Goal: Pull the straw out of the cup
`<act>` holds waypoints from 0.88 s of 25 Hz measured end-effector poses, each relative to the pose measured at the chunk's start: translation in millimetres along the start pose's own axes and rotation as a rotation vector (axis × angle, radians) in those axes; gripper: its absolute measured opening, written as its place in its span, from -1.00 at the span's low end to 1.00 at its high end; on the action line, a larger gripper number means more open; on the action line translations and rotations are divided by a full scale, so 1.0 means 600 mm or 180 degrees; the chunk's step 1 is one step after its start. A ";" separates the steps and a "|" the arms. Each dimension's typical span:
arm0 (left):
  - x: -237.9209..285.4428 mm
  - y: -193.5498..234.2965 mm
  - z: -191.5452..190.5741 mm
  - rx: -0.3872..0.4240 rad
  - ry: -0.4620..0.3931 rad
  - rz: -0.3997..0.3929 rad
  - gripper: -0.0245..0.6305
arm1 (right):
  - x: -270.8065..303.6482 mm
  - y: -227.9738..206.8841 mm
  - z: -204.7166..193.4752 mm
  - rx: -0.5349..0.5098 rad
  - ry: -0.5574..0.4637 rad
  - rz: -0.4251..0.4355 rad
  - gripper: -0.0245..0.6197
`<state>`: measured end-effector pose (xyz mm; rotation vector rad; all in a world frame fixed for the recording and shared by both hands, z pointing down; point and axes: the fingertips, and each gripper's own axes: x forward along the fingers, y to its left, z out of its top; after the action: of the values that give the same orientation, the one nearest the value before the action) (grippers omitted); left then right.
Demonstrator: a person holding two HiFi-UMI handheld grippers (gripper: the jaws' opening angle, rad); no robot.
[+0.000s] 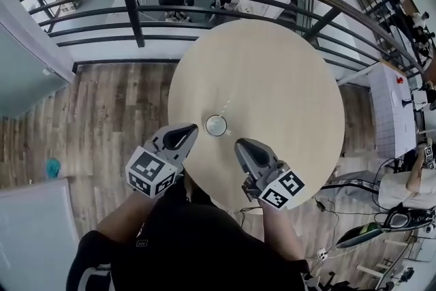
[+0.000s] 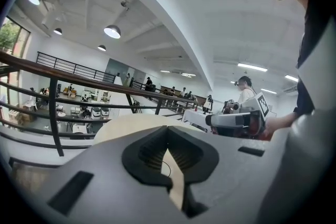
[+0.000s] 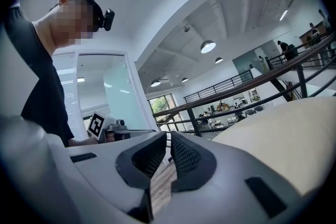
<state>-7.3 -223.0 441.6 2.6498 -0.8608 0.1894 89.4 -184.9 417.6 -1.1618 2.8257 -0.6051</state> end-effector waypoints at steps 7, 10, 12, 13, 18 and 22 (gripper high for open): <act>0.053 0.018 -0.035 -0.0014 0.0143 0.0065 -0.90 | 0.014 -0.057 -0.040 0.0171 0.0052 0.0061 -0.85; 0.068 0.026 -0.052 -0.0047 0.0174 0.0111 -0.90 | 0.016 -0.079 -0.057 0.0222 0.0077 0.0058 -0.85; 0.078 0.032 -0.064 -0.0066 0.0193 0.0122 -0.90 | 0.019 -0.094 -0.068 0.0249 0.0087 0.0035 -0.85; 0.084 0.036 -0.070 -0.0073 0.0204 0.0124 -0.90 | 0.022 -0.101 -0.074 0.0255 0.0094 0.0026 -0.85; 0.116 0.060 -0.087 -0.0088 0.0208 0.0090 -0.90 | 0.052 -0.125 -0.096 0.0214 0.0138 0.0049 -0.85; 0.138 0.073 -0.094 -0.0070 0.0215 0.0045 -0.90 | 0.071 -0.136 -0.108 0.0160 0.0205 0.0043 -0.85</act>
<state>32.5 -280.5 525.2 2.6019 -0.8551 0.2697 102.7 -244.7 512.1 -1.1342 2.8506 -0.7210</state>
